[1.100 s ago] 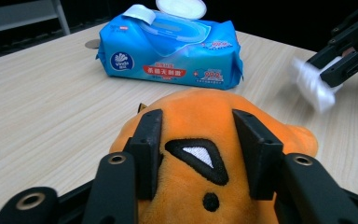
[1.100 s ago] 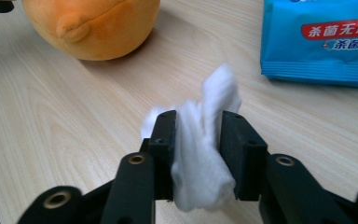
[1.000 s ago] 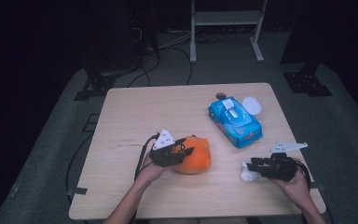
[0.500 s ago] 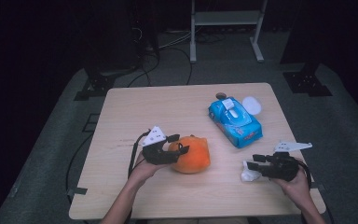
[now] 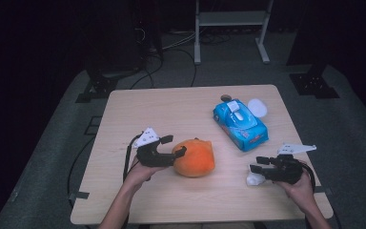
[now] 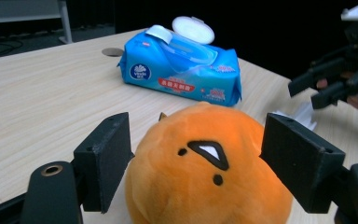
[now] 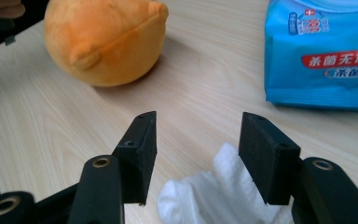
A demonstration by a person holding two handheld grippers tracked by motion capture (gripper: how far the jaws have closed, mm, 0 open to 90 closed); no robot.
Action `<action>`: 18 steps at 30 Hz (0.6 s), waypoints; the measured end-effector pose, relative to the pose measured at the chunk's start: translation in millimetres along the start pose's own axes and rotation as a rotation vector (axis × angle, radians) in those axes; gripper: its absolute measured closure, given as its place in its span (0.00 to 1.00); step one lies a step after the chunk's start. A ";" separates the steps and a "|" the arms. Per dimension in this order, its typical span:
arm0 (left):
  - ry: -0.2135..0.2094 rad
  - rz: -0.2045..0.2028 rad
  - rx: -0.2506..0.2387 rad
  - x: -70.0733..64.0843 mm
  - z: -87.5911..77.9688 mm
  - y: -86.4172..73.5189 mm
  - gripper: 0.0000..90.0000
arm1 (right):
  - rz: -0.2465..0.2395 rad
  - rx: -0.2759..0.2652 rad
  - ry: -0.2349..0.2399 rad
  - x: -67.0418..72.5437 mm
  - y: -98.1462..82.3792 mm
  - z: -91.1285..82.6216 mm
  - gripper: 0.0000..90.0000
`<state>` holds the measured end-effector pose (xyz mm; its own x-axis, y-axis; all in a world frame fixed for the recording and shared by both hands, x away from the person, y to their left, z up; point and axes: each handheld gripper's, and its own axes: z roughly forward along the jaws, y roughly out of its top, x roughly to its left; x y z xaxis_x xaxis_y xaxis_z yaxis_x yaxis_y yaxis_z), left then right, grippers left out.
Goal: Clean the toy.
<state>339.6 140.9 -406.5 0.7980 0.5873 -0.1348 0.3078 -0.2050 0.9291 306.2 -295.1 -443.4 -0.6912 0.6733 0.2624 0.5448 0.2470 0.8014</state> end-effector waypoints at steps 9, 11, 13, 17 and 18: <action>0.027 -0.024 0.037 8.7 -12.1 -15.9 0.24 | 0.002 0.006 0.003 1.9 0.4 2.7 0.49; 0.038 -0.024 0.044 10.0 -14.2 -18.5 0.23 | 0.004 0.004 0.005 1.2 0.5 2.9 0.49; 0.048 -0.024 0.058 11.4 -16.3 -21.3 0.23 | 0.007 0.005 0.005 0.8 0.5 3.4 0.49; 0.061 -0.032 0.069 12.6 -22.3 -28.8 0.22 | 0.000 0.013 0.002 2.2 0.6 3.7 0.48; 0.067 -0.035 0.073 13.2 -24.2 -31.2 0.22 | -0.001 0.014 0.002 2.8 0.4 3.8 0.48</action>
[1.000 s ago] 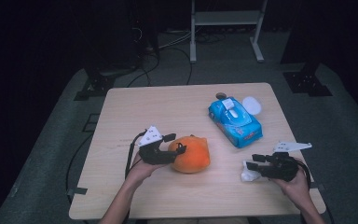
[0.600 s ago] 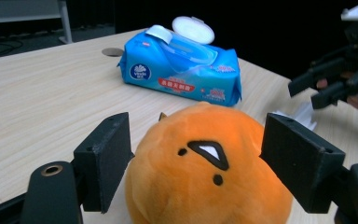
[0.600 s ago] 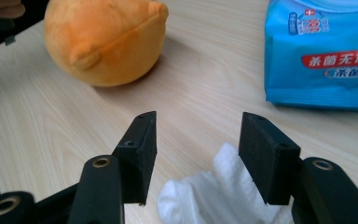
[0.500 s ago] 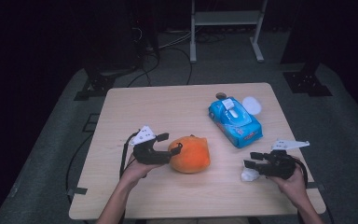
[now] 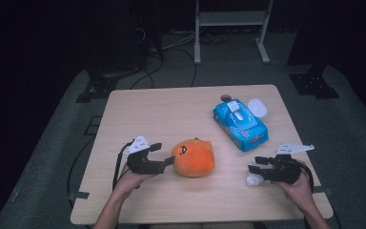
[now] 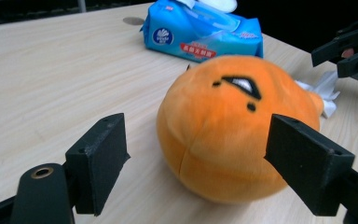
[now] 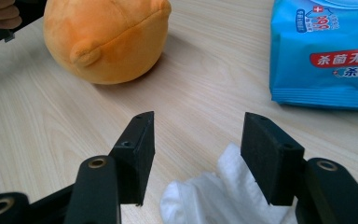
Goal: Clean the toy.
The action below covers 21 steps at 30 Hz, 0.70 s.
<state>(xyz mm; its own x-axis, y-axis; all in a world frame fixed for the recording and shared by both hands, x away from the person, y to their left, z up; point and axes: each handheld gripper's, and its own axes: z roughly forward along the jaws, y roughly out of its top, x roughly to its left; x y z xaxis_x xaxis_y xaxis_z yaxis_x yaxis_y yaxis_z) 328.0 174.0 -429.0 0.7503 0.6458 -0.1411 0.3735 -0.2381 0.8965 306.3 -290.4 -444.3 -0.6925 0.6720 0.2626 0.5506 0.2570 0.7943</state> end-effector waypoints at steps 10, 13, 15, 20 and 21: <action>0.046 -0.037 0.017 8.8 -15.2 -18.8 0.22 | 0.001 0.001 -0.002 0.7 -1.0 0.2 0.47; 0.054 -0.040 0.031 10.0 -17.6 -24.8 0.21 | -0.001 0.001 -0.003 0.5 -1.4 0.2 0.47; 0.063 -0.051 0.038 11.0 -18.9 -28.1 0.20 | -0.001 0.001 -0.002 0.6 -1.7 -0.1 0.47; 0.080 -0.063 0.039 11.0 -23.4 -34.9 0.20 | 0.002 0.000 -0.003 0.6 -3.0 -1.1 0.46; 0.078 -0.067 0.041 11.0 -23.9 -36.3 0.20 | 0.001 -0.001 -0.003 0.5 -3.2 -1.2 0.46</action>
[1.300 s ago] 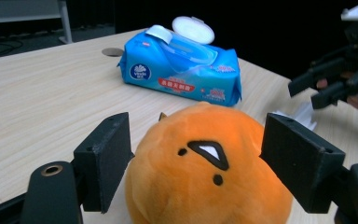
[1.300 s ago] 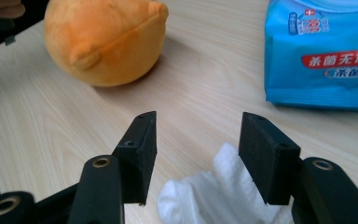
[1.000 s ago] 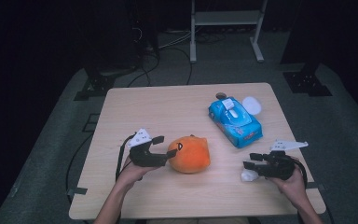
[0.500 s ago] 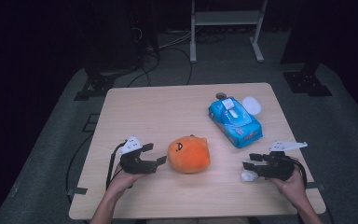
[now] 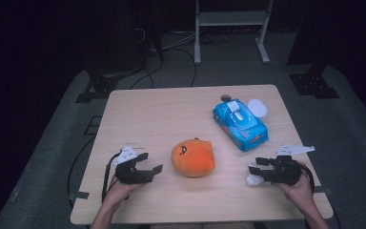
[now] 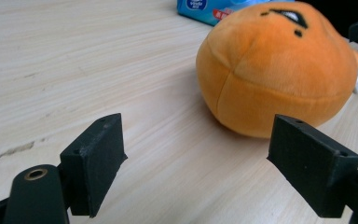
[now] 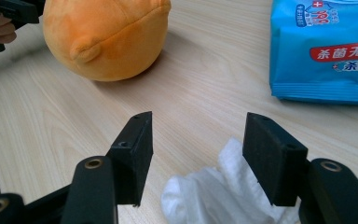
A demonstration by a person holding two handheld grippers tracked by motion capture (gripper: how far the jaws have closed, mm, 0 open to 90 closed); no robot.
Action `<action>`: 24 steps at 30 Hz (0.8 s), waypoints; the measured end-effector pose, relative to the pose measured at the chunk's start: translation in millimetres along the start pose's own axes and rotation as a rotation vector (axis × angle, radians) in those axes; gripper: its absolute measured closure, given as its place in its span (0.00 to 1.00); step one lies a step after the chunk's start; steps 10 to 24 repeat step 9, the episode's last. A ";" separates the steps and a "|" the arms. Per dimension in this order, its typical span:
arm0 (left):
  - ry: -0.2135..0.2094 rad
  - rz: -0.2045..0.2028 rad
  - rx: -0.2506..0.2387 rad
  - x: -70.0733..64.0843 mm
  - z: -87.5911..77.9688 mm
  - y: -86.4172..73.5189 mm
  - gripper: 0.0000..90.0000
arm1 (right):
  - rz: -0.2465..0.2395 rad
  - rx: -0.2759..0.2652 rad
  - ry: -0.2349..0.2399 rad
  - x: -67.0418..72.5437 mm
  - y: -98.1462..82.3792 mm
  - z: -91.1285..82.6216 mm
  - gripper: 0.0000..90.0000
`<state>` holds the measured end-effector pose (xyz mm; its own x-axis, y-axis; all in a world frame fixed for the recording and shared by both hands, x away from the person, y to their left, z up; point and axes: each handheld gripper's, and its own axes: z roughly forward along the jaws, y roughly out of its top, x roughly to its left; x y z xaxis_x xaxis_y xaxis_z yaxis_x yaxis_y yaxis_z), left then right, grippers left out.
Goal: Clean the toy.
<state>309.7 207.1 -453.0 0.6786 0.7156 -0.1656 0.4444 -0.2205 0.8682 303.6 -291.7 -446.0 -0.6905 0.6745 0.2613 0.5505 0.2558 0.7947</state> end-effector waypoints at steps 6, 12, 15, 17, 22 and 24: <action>0.023 0.004 0.007 0.8 2.1 -3.2 0.17 | -0.003 0.000 -0.004 1.5 -1.3 -0.1 0.45; 0.026 0.008 0.014 1.8 4.2 -4.9 0.16 | 0.000 0.001 -0.003 1.6 -1.7 0.8 0.44; 0.026 0.008 0.014 1.8 4.2 -4.9 0.16 | 0.000 0.001 -0.003 1.6 -1.7 0.8 0.44; 0.026 0.008 0.014 1.8 4.2 -4.9 0.16 | 0.000 0.001 -0.003 1.6 -1.7 0.8 0.44; 0.026 0.008 0.014 1.8 4.2 -4.9 0.16 | 0.000 0.001 -0.003 1.6 -1.7 0.8 0.44; 0.026 0.008 0.014 1.8 4.2 -4.9 0.16 | 0.000 0.001 -0.003 1.6 -1.7 0.8 0.44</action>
